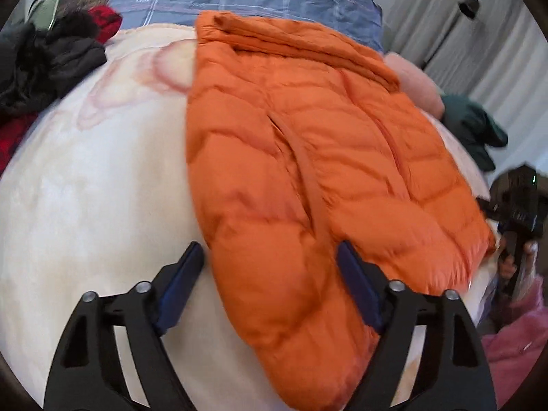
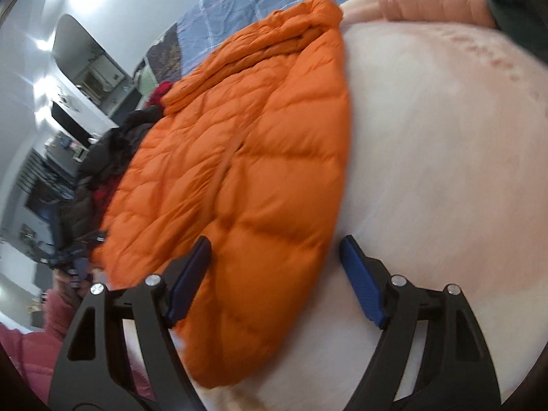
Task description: Fold large clothes
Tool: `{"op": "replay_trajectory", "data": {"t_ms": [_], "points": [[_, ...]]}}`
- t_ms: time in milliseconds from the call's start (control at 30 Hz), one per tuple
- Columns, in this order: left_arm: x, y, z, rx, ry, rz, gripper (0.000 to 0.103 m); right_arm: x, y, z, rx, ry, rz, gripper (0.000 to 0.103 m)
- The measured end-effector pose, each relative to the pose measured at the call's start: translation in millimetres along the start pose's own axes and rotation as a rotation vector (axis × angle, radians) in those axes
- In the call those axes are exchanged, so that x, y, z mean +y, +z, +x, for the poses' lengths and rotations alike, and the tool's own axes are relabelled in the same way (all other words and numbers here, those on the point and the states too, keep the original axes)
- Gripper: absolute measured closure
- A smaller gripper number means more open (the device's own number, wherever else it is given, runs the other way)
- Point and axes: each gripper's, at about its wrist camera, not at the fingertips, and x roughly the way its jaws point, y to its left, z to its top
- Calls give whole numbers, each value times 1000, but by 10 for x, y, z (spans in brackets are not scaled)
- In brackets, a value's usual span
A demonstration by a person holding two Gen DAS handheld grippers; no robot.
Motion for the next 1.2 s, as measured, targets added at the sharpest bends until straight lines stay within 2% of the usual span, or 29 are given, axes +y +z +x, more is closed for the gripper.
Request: {"op": "replay_trajectory", "data": {"t_ms": [100,133,167,200,233,267,300,367,500,567,700,767,833,933,1033,1200], "points": [[-43,-39,14,0,-7,13,29,-1,-12,29,3,1,12,24],[-42,-32,27,4,-6,6,34,-3,-6,34,1,4,16,25],[-47,-18,33,3,-7,0,39,-5,7,41,-1,8,21,34],[-56,2,30,-2,-23,-10,55,-5,33,51,-2,7,29,52],[-68,29,27,-6,-48,-20,77,-7,58,54,-4,10,38,65],[-88,54,12,-9,-58,-26,84,-16,93,46,-1,48,68,90],[-133,83,-20,-19,-44,-22,89,-21,137,19,-2,89,115,93],[-298,150,-158,-59,-1,24,93,44,221,-88,-36,94,122,96],[-550,338,-721,-187,-22,79,95,253,395,-678,-191,145,70,97],[-720,370,-1130,-268,-31,120,95,344,404,-1004,-248,167,36,97],[-1025,195,-1836,-377,-59,167,95,518,154,-1751,-344,192,-28,97],[-1172,71,-2062,-402,-59,183,94,556,20,-1984,-365,197,-27,97],[-1290,-10,-2187,-406,-57,188,94,589,-64,-2162,-373,209,-13,96],[-1373,-5,-2143,-367,-51,189,94,599,-29,-2167,-359,183,1,95],[-1267,149,-1879,-309,-49,147,94,452,219,-1862,-299,182,62,94],[-795,711,-1251,-187,-104,-39,93,88,830,-1099,-181,200,225,93]]}}
